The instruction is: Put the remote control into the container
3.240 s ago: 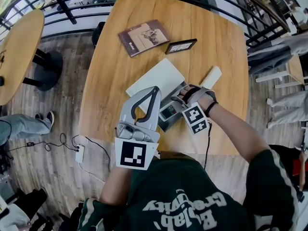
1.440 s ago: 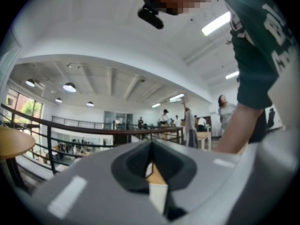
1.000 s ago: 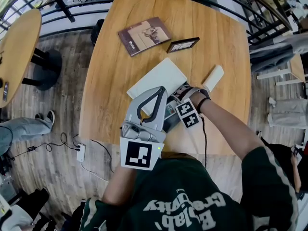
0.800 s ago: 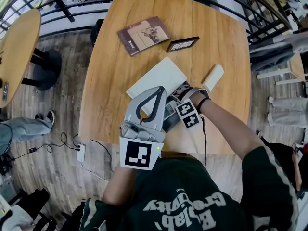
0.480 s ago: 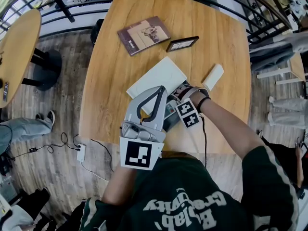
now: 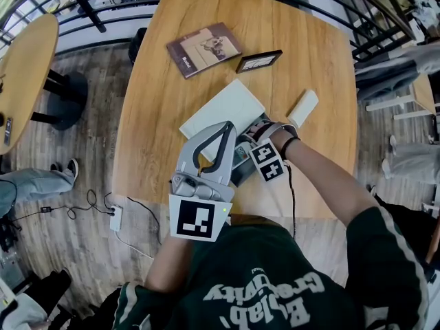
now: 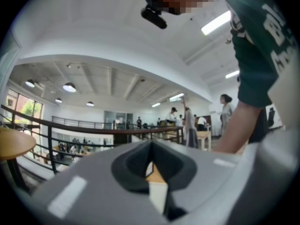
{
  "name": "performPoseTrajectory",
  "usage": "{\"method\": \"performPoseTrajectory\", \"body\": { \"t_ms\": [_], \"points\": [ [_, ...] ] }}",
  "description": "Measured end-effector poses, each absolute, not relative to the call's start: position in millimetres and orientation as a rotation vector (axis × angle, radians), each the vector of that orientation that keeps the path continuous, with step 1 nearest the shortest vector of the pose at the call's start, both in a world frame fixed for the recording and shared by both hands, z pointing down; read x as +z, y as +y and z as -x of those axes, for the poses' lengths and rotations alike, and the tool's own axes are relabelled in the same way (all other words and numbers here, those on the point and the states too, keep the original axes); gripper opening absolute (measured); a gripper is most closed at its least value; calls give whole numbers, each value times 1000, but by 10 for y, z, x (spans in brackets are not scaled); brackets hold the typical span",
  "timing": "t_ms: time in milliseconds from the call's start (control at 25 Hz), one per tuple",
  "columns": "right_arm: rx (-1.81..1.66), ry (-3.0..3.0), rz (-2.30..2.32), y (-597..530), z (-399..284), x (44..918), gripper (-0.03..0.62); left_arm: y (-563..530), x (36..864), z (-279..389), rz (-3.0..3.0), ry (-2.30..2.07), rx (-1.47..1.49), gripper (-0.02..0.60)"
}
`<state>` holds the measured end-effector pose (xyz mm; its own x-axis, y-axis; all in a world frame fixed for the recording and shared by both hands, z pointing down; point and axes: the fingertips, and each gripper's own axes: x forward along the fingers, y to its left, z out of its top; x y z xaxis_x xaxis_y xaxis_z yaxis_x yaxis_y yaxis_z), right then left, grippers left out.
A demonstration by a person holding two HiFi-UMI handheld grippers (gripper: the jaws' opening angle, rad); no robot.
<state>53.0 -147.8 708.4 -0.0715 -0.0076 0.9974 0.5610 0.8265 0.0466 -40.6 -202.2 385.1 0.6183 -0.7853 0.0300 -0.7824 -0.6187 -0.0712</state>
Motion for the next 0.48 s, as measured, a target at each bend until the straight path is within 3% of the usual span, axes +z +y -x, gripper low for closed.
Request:
{"method": "performPoseTrajectory", "body": {
  "t_ms": [480],
  "points": [
    [-482, -1618, 401, -1439, -493, 6942, 308, -1956, 3780, 317, 2772, 1309, -112, 2]
  ]
}}
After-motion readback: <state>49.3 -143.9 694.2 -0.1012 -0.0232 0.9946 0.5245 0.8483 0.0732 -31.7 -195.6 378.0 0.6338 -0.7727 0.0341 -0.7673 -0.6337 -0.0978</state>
